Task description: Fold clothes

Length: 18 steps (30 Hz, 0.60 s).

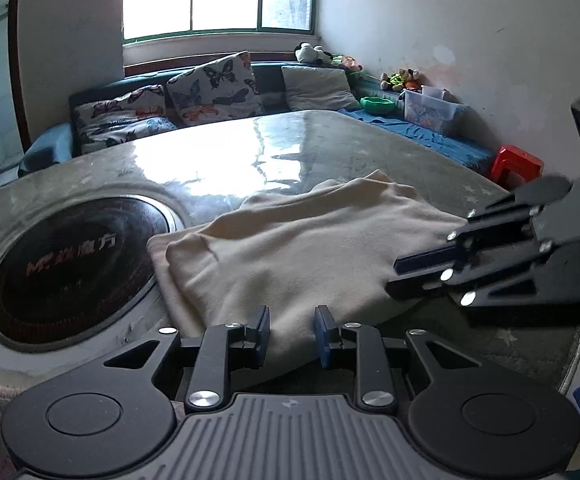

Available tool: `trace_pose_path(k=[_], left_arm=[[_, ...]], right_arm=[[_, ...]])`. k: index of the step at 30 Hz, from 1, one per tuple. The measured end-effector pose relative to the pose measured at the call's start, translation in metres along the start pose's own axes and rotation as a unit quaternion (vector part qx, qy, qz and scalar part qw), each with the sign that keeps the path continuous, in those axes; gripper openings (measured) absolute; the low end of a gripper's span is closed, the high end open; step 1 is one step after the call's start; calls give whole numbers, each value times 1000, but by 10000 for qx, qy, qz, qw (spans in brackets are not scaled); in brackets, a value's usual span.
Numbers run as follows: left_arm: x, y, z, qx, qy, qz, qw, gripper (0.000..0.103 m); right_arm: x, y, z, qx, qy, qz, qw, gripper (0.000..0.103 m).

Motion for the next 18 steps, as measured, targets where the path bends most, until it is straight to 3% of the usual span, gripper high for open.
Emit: trace_pose_path(k=[6,12,18], left_arm=[[3,11,9,-195,184,-32,9996,31],[19,7,1,-126,484,-42,9987,33],[25,8,10,-180,536,-9,9984,33]], right_arm=[[2,1,2,76,69,37,9999,14],[2,-8,-1,138,-66,154,9998,16],[-27,-24,0,145,-457,13,9989,18]])
Point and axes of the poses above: each gripper's, at about its wrist camera, not at the fingertips, and y roughly against the way its jaws point, x to its left, z to its top, the point moved 9 cm from there along -y, roughly the way its jaws point, and after that the axes turned 12 degrees about -z, right-handed, at the moved point
